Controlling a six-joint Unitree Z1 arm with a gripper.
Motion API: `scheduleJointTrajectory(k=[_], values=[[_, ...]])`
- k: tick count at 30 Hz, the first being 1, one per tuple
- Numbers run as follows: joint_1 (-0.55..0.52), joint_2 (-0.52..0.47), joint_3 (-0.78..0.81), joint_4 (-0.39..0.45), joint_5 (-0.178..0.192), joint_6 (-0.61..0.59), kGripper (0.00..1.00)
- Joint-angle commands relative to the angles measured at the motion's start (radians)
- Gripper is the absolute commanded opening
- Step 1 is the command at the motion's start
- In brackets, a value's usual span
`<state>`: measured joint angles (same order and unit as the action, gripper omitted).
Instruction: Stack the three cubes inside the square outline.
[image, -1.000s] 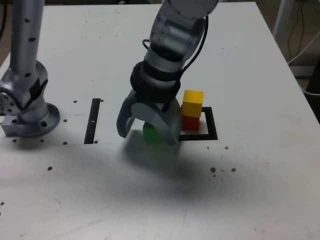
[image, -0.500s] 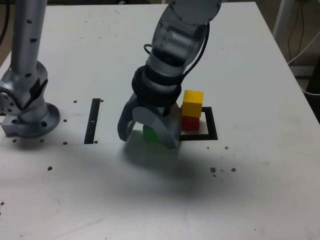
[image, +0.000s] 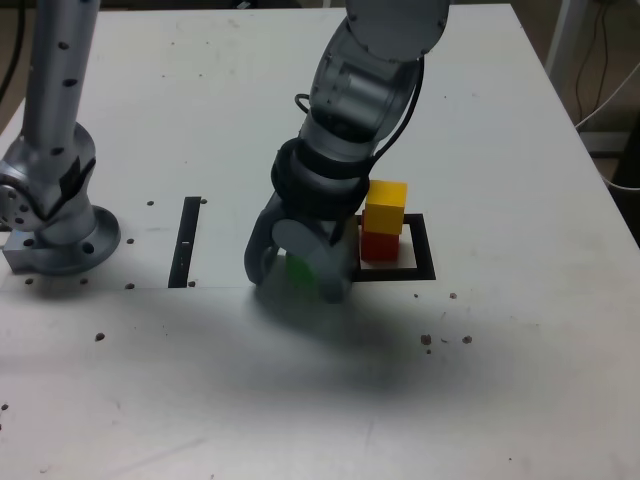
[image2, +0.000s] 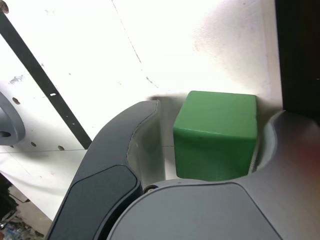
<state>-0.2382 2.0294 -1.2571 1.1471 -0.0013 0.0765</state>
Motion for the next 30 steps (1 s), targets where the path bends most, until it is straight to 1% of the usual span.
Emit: scheduleJointTrajectory(k=[1, 22, 26, 30], values=[[0.002, -0.004, 0.003, -0.001, -0.001, -0.001, 0.33], [0.002, -0.029, 0.01, 0.013, 0.0, -0.002, 0.33], [0.002, -0.055, 0.0, 0.042, 0.008, -0.005, 0.33], [0.005, -0.085, -0.043, 0.113, 0.024, -0.007, 0.33]])
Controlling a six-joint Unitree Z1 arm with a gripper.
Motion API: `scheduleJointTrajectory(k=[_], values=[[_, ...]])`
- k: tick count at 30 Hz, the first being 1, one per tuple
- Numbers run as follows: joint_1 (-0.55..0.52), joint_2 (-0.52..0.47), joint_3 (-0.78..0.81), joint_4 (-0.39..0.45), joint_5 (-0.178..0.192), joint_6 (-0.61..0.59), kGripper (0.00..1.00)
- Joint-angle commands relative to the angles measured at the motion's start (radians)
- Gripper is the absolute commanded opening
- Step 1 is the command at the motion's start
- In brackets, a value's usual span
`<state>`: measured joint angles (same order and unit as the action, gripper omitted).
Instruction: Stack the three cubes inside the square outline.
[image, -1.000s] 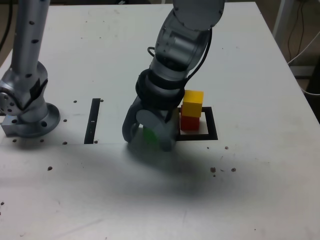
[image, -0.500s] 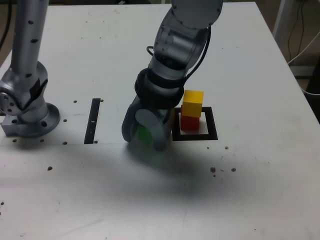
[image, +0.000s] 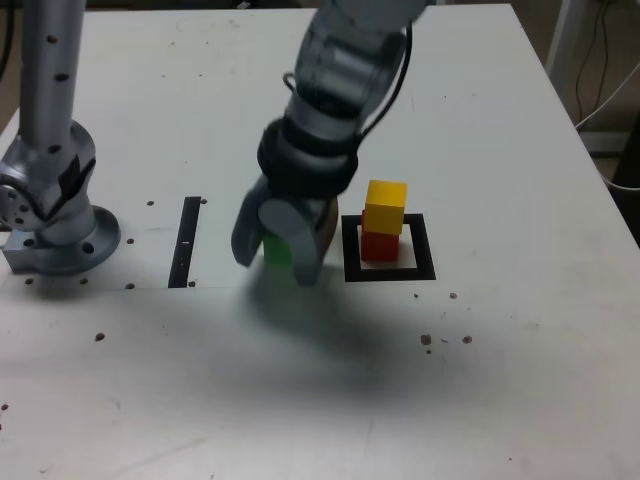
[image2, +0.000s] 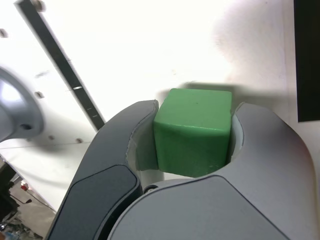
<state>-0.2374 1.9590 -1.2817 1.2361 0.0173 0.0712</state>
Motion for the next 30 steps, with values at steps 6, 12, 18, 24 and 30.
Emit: scheduleJointTrajectory(k=[6, 12, 18, 24, 30], values=[[0.032, -0.043, -0.133, 0.15, 0.023, -0.001, 0.33], [0.062, -0.046, -0.265, 0.252, 0.035, 0.009, 0.33], [0.096, -0.034, -0.364, 0.32, 0.038, 0.022, 0.33], [0.124, -0.005, -0.458, 0.37, 0.034, 0.043, 0.33], [0.134, 0.041, -0.549, 0.397, 0.024, 0.058, 0.33]])
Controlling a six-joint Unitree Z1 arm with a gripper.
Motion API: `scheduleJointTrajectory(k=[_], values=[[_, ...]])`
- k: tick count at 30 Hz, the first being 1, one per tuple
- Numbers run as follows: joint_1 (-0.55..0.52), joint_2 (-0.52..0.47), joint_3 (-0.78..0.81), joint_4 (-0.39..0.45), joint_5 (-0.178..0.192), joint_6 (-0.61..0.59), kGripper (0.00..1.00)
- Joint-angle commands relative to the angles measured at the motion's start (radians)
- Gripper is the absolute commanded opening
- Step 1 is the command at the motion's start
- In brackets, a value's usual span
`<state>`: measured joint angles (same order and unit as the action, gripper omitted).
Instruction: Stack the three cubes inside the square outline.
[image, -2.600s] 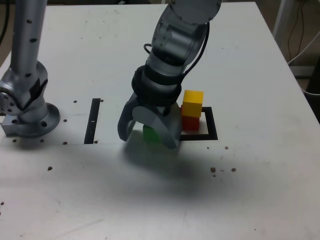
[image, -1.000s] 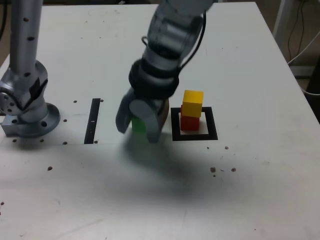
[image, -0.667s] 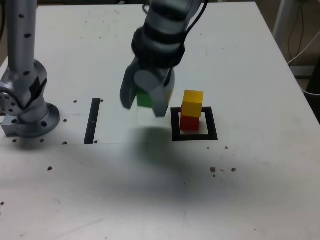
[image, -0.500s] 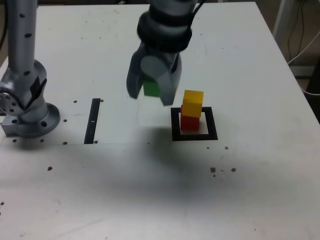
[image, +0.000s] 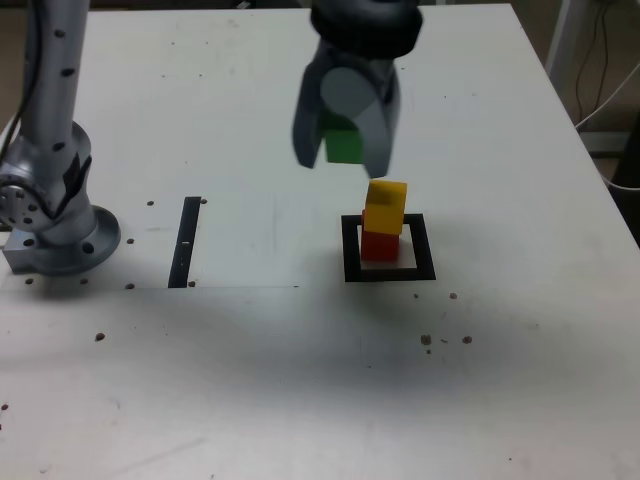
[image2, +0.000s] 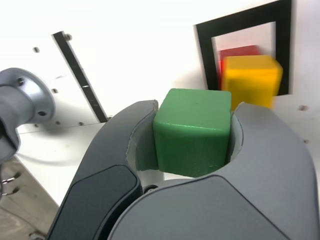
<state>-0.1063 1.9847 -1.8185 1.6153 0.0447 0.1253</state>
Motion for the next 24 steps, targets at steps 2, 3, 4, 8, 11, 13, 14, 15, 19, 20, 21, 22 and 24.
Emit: scheduleJointTrajectory(k=[2, 3, 4, 8, 11, 13, 14, 15, 19, 20, 21, 22, 24], values=[[0.005, 0.03, -0.032, 0.02, -0.007, 0.006, 0.33], [0.007, 0.037, -0.04, 0.02, -0.008, 0.007, 0.33], [0.008, 0.042, -0.047, 0.02, -0.008, 0.008, 0.33], [0.01, 0.064, -0.07, 0.021, -0.014, 0.011, 0.33], [0.01, 0.082, -0.083, 0.021, -0.02, 0.013, 0.33], [0.01, 0.092, -0.088, 0.021, -0.025, 0.014, 0.33], [0.01, 0.097, -0.09, 0.021, -0.029, 0.015, 0.33], [0.01, 0.101, -0.09, 0.021, -0.031, 0.016, 0.33], [0.01, 0.112, -0.091, 0.02, -0.04, 0.018, 0.33], [0.01, 0.115, -0.092, 0.02, -0.041, 0.018, 0.33], [0.01, 0.118, -0.092, 0.02, -0.042, 0.018, 0.33], [0.01, 0.121, -0.093, 0.02, -0.043, 0.019, 0.33], [0.01, 0.127, -0.093, 0.02, -0.046, 0.021, 0.33]])
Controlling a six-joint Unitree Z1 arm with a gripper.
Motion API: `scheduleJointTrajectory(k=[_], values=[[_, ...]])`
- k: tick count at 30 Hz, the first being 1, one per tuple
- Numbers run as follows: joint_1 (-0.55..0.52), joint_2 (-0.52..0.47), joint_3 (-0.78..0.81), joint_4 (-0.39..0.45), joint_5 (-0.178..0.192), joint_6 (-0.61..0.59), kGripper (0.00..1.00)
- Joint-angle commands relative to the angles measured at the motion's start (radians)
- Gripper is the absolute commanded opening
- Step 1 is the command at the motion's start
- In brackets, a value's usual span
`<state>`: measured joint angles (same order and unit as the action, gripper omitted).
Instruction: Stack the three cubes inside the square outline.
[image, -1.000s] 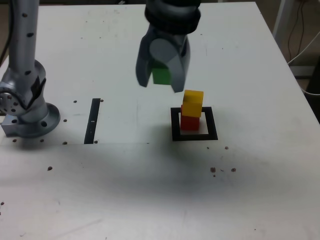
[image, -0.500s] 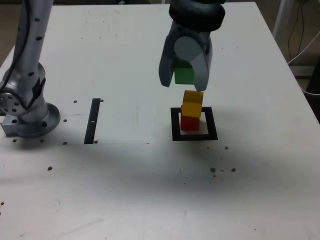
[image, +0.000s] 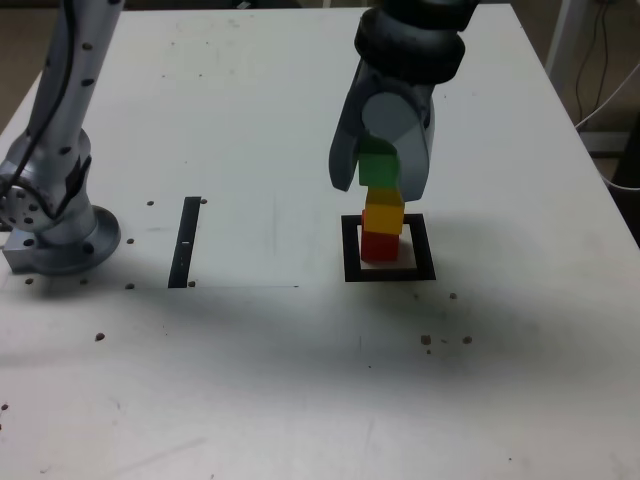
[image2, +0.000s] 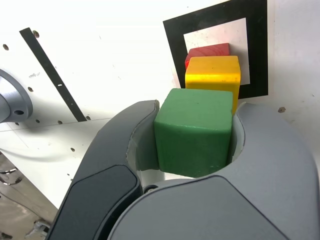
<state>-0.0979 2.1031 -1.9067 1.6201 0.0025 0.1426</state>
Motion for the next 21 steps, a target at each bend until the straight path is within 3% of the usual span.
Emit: scheduleJointTrajectory(k=[1, 21], values=[[0.001, 0.011, -0.005, 0.015, -0.004, 0.005, 0.33], [0.006, 0.048, -0.002, 0.004, -0.01, 0.02, 0.34]])
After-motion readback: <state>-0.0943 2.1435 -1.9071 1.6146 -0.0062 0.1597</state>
